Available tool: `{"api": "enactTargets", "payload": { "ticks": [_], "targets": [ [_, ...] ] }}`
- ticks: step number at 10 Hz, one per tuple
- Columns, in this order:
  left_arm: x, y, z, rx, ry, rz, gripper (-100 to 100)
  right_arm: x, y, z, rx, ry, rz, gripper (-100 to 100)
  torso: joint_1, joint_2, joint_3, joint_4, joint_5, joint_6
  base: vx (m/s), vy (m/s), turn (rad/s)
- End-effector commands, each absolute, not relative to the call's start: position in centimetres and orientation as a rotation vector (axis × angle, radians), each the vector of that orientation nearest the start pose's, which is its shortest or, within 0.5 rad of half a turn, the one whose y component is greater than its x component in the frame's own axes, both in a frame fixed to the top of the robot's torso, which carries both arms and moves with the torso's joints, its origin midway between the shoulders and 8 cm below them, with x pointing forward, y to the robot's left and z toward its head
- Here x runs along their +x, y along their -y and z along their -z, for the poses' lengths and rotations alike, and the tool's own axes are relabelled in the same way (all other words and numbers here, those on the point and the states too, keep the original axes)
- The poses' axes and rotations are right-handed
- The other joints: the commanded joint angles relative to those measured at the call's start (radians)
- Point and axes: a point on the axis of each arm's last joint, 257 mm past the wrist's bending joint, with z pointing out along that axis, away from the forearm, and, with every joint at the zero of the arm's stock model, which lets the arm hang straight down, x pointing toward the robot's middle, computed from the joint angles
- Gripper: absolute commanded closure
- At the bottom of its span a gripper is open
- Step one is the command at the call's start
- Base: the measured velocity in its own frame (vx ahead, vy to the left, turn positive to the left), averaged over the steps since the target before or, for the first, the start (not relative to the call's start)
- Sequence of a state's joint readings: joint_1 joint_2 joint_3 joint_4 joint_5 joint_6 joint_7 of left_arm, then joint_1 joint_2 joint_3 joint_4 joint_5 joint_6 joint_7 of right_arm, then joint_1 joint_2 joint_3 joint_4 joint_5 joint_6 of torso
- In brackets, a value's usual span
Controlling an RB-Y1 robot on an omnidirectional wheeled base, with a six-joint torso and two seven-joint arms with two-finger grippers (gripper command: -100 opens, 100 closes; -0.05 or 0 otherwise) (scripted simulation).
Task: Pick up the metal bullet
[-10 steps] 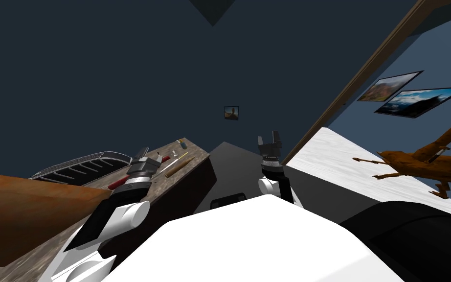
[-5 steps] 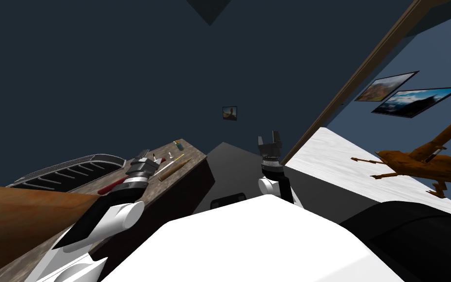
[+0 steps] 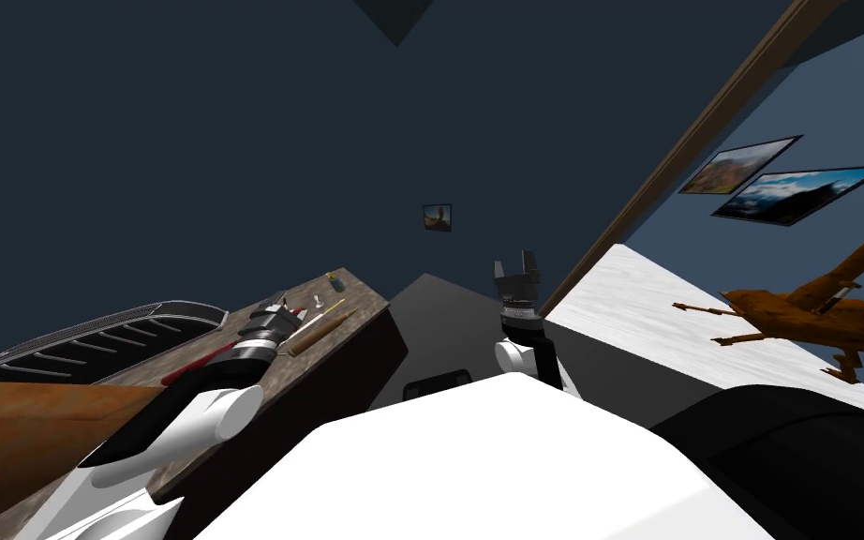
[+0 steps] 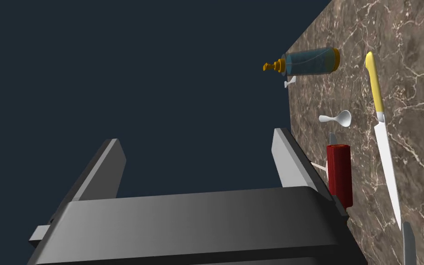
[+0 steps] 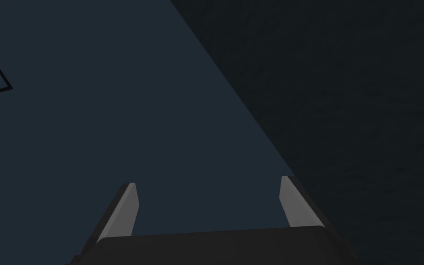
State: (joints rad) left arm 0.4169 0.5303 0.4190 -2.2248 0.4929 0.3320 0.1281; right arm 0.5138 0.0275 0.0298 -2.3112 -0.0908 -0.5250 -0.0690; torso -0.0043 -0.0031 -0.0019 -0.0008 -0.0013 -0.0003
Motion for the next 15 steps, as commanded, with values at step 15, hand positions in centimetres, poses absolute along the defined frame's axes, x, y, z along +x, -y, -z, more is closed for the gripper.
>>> {"api": "enactTargets", "payload": {
  "ticks": [15],
  "targets": [
    [38.7, -52.0, 18.0, -1.686, -1.312, 0.784, -100, 33.1, 28.4, -3.8, 0.725, -0.478, -1.455, 0, 0.004, -0.004, -0.002, -0.001, 0.001, 0.0, 0.084, -0.044, 0.022]
  ]
}}
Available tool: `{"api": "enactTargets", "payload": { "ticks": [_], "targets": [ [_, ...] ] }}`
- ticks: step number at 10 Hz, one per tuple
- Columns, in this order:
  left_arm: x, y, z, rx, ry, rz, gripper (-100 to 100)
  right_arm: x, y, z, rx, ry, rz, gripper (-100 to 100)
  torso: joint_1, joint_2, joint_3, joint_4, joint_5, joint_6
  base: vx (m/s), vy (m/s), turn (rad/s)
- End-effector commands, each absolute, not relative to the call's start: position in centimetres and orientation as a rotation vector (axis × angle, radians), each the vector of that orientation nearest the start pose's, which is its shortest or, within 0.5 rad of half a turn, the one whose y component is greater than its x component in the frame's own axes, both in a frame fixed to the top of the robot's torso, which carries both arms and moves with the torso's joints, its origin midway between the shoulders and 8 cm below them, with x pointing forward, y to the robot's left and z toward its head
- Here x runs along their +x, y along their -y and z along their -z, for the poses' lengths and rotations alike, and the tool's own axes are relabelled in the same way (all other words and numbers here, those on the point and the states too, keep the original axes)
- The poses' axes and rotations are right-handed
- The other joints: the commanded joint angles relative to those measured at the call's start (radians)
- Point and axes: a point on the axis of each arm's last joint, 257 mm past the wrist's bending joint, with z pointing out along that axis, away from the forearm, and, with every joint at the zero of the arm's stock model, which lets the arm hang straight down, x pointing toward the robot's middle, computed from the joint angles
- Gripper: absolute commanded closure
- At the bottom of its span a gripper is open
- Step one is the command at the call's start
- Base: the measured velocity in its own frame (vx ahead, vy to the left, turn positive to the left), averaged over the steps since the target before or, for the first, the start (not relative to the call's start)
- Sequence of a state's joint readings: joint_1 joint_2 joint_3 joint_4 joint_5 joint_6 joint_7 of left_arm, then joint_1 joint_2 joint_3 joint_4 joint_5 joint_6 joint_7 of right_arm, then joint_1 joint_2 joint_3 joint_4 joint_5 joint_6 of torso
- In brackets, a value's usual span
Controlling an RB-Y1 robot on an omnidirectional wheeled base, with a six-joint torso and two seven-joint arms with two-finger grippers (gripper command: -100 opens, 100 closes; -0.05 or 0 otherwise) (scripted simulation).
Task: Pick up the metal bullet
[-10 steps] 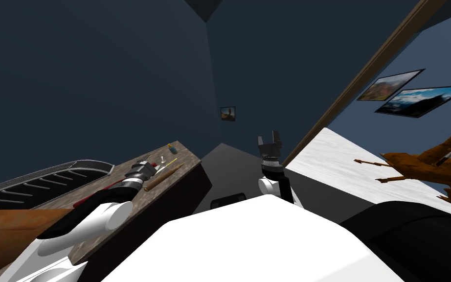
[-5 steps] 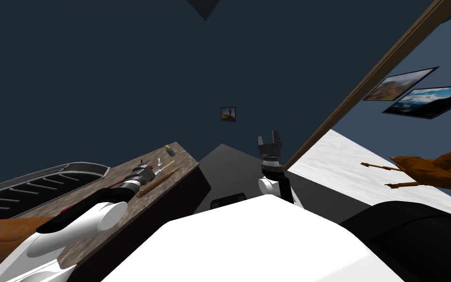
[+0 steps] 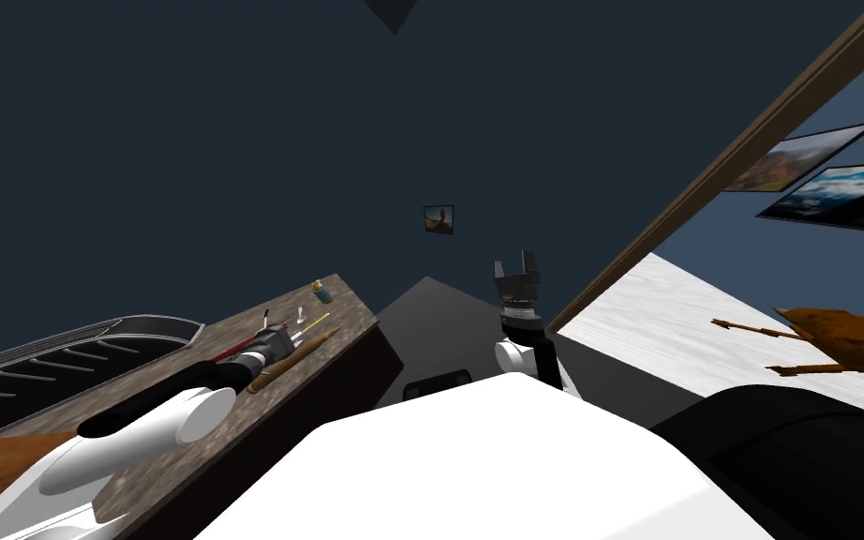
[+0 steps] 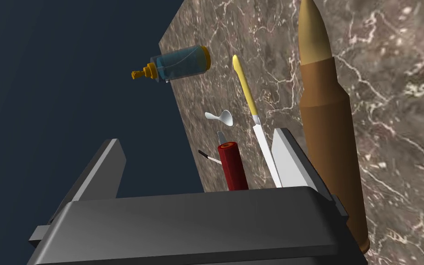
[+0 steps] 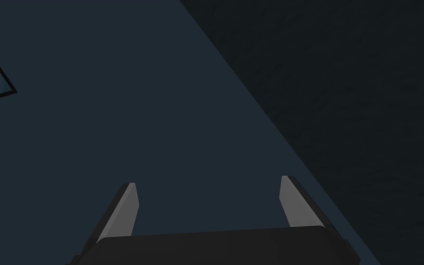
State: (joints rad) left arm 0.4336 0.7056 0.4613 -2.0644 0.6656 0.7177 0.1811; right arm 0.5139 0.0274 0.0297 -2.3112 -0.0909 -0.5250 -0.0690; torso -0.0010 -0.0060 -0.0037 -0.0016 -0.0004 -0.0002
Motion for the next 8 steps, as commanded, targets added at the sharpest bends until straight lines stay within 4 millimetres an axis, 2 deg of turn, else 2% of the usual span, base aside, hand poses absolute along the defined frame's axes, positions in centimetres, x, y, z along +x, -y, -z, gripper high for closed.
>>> {"api": "enactTargets", "payload": {
  "ticks": [1, 5, 6, 7, 8],
  "targets": [
    [38.1, -52.8, 19.2, -1.736, -1.323, 0.756, -100, 33.1, 28.4, -3.8, 0.725, -0.478, -1.455, 0, 0.0, 0.0, 0.0, 0.0, 0.0, 0.0, 0.105, -0.04, 0.047],
    [35.7, -54.3, 22.8, -1.885, -1.366, 0.65, -100, 33.1, 28.4, -3.8, 0.725, -0.478, -1.455, 0, 0.001, 0.001, 0.0, 0.0, 0.0, 0.0, 0.095, -0.022, 0.047],
    [35.4, -54.3, 23.2, -1.899, -1.374, 0.635, -100, 33.1, 28.4, -3.8, 0.725, -0.478, -1.455, 0, 0.002, 0.0, 0.0, 0.0, 0.0, 0.0, 0.096, -0.013, 0.025],
    [34.3, -55.0, 24.4, -1.956, -1.383, 0.594, -100, 33.1, 28.4, -3.8, 0.725, -0.478, -1.455, 0, 0.001, 0.001, 0.0, 0.0, 0.0, 0.0, 0.112, -0.033, 0.055],
    [34.1, -55.0, 24.6, -1.966, -1.388, 0.583, -100, 33.1, 28.4, -3.8, 0.725, -0.478, -1.455, 0, 0.0, 0.0, 0.0, 0.0, 0.0, 0.0, 0.083, -0.032, 0.028]
  ]
}}
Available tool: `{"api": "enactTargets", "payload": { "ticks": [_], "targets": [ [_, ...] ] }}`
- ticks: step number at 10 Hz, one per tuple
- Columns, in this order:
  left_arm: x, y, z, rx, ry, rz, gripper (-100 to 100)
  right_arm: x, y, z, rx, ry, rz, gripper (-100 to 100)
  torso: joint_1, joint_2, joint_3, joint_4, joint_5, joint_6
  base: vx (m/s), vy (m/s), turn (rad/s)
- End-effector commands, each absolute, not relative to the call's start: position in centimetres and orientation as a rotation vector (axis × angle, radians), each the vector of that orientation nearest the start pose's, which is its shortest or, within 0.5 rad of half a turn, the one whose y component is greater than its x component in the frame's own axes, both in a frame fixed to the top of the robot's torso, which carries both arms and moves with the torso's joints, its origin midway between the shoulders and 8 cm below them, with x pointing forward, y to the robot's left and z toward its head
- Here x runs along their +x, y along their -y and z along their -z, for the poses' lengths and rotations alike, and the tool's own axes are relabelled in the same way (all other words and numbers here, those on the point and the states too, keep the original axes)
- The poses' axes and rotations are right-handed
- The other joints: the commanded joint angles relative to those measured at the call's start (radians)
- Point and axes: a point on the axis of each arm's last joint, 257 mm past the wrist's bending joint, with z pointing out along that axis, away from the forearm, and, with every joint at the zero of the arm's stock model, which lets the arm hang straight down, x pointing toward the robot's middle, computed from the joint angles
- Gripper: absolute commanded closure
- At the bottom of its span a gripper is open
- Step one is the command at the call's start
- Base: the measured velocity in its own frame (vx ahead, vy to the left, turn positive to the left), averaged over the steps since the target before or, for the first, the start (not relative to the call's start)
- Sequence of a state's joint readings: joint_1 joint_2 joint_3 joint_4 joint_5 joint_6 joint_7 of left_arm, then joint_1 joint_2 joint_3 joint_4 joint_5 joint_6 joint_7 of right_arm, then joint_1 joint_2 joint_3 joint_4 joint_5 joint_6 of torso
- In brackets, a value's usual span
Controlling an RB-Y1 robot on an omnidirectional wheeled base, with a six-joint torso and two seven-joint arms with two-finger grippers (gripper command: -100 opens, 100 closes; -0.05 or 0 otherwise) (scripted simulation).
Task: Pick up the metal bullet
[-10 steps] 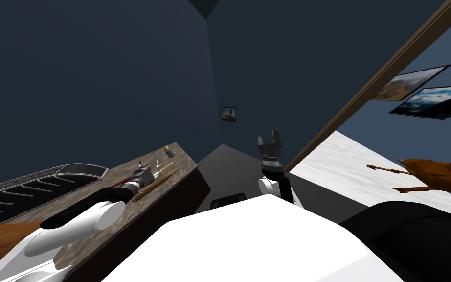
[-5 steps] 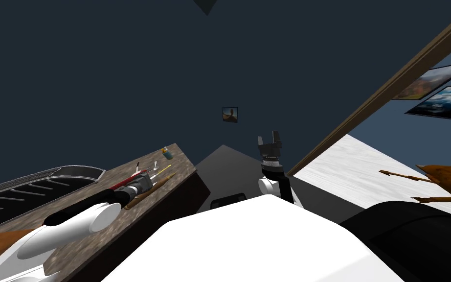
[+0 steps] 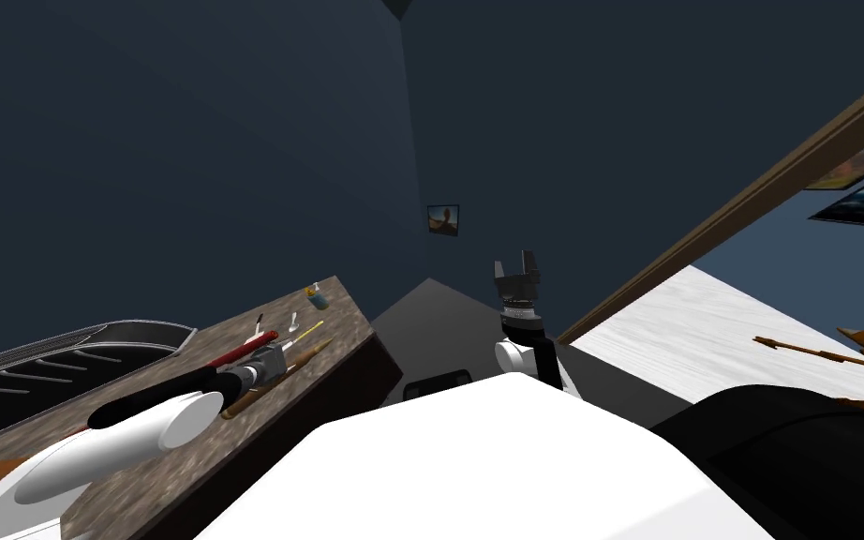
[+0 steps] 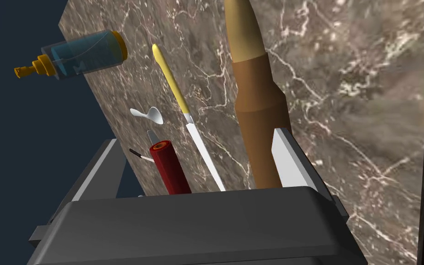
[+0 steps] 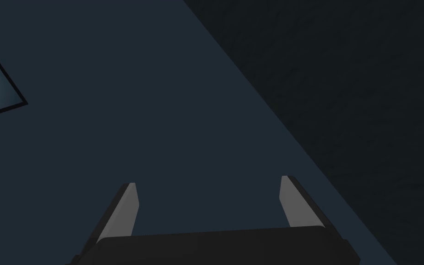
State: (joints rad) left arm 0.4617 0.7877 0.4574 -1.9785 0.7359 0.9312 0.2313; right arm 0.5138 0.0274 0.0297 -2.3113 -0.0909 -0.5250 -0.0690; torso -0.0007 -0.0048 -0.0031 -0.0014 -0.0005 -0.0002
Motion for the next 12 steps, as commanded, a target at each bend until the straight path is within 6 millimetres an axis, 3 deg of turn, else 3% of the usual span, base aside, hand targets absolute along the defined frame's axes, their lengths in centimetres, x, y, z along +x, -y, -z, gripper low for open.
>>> {"api": "enactTargets", "payload": {
  "ticks": [1, 4, 5, 7, 12],
  "targets": [
    [32.8, -55.6, 25.9, -2.026, -1.397, 0.535, -100, 33.1, 28.4, -3.8, 0.725, -0.478, -1.455, 0, 0.0, 0.0, 0.0, 0.0, 0.0, 0.0, 0.11, -0.031, 0.054],
    [30.1, -56.7, 28.1, -2.144, -1.412, 0.432, -100, 33.1, 28.4, -3.8, 0.725, -0.478, -1.455, 0, 0.0, -0.002, -0.001, -0.001, 0.0, 0.0, 0.127, -0.025, 0.052],
    [30.0, -56.7, 28.2, -2.146, -1.412, 0.43, -100, 33.1, 28.4, -3.8, 0.725, -0.478, -1.455, 0, 0.001, -0.002, -0.001, 0.0, 0.0, 0.0, 0.083, -0.012, 0.029],
    [27.7, -57.5, 29.6, -2.236, -1.415, 0.343, -100, 33.1, 28.4, -3.8, 0.725, -0.478, -1.455, 0, 0.002, -0.001, 0.0, 0.0, 0.001, 0.0, 0.118, -0.009, 0.05],
    [24.0, -58.6, 31.2, -2.364, -1.418, 0.198, -100, 33.1, 28.4, -3.8, 0.725, -0.478, -1.455, 0, 0.002, -0.001, -0.001, 0.0, 0.0, 0.0, 0.1, -0.015, 0.033]
  ]
}}
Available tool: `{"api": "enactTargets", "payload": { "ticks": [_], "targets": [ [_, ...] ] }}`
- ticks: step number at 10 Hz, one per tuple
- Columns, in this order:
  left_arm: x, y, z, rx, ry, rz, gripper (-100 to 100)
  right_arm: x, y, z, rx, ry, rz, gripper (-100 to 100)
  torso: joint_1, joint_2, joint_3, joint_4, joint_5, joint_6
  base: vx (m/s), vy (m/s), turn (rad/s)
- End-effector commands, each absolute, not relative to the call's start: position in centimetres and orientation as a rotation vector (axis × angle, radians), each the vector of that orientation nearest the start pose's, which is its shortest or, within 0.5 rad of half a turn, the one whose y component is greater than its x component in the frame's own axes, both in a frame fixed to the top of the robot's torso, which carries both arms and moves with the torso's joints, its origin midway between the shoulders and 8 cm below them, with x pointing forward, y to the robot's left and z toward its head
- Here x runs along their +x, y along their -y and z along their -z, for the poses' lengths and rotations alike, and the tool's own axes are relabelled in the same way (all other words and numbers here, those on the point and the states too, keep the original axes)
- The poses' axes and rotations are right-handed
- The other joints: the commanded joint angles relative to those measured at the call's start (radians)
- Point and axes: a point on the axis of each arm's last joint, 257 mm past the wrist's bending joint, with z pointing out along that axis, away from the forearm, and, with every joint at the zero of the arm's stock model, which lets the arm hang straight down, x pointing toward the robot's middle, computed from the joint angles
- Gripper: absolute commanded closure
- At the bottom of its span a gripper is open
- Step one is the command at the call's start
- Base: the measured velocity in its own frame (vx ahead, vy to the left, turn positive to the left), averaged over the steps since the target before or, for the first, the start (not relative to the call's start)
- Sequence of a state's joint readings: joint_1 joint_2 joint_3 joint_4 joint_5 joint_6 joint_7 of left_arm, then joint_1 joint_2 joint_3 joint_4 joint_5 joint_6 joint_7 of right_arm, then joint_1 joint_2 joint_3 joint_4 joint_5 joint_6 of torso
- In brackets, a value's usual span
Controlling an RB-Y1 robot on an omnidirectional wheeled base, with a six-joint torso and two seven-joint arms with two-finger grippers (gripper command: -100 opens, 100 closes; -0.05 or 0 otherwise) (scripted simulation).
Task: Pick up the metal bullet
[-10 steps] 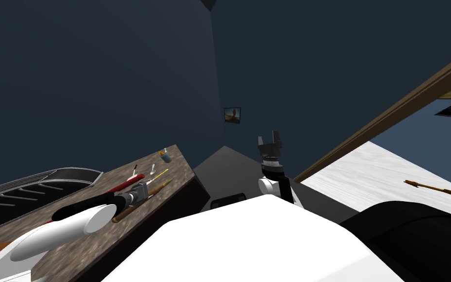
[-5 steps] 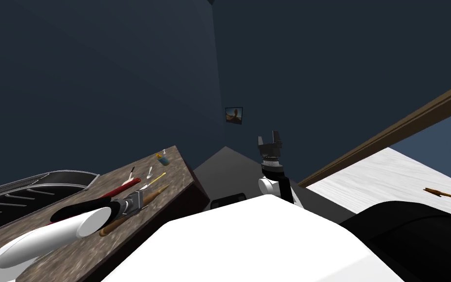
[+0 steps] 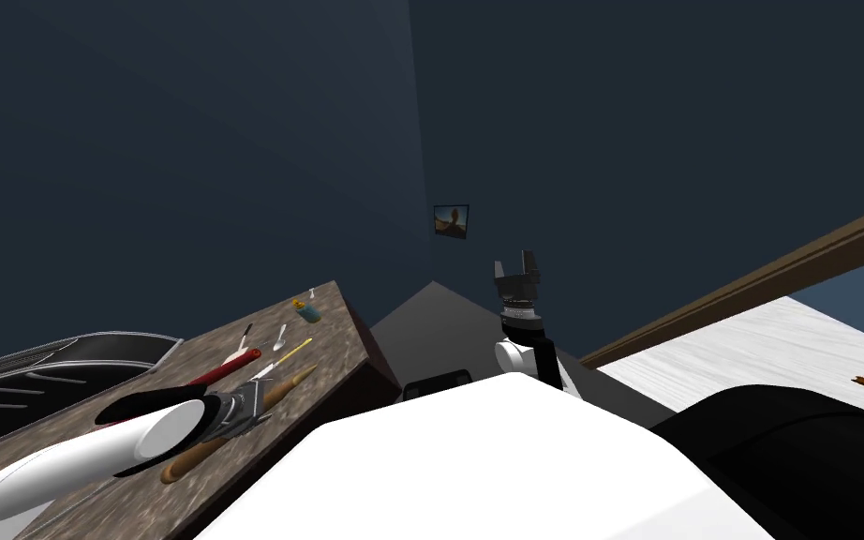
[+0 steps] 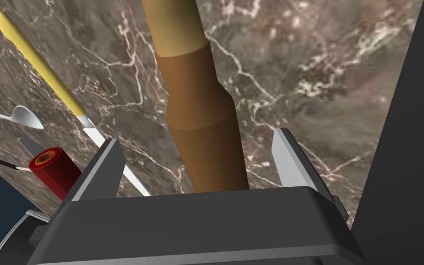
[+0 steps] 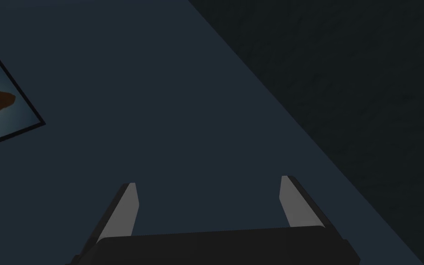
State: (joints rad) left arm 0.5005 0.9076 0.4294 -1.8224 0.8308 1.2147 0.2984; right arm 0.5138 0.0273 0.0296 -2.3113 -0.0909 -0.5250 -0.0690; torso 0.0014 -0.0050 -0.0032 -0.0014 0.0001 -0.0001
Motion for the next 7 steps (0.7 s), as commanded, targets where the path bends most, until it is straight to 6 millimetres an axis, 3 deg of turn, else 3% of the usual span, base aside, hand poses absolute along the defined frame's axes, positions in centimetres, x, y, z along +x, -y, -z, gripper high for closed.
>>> {"api": "enactTargets", "payload": {
  "ticks": [1, 2, 3, 4, 7],
  "targets": [
    [23.0, -58.7, 31.8, -2.394, -1.419, 0.165, -100, 33.1, 28.4, -3.8, 0.725, -0.478, -1.455, 0, 0.0, 0.0, 0.0, 0.0, 0.0, 0.0, 0.072, -0.002, 0.028],
    [23.7, -58.6, 31.5, -2.373, -1.419, 0.187, -100, 33.1, 28.4, -3.8, 0.725, -0.478, -1.455, 0, 0.0, 0.001, 0.001, 0.0, 0.0, 0.0, 0.03, -0.001, 0.006],
    [23.6, -58.6, 31.5, -2.379, -1.419, 0.182, 0, 33.1, 28.4, -3.8, 0.725, -0.478, -1.455, 0, 0.0, 0.003, 0.002, 0.001, 0.0, 0.0, 0.006, 0.0, -0.002],
    [22.9, -58.8, 31.6, -2.361, -1.424, 0.174, -100, 33.1, 28.4, -3.8, 0.725, -0.478, -1.455, 0, 0.0, 0.005, 0.003, 0.001, 0.0, 0.0, 0.053, 0.005, 0.059],
    [22.2, -59.0, 31.7, -2.343, -1.43, 0.172, -100, 33.1, 28.4, -3.8, 0.725, -0.478, -1.455, 0, 0.001, 0.002, 0.001, 0.001, 0.0, 0.0, 0.072, 0.009, 0.052]
  ]
}}
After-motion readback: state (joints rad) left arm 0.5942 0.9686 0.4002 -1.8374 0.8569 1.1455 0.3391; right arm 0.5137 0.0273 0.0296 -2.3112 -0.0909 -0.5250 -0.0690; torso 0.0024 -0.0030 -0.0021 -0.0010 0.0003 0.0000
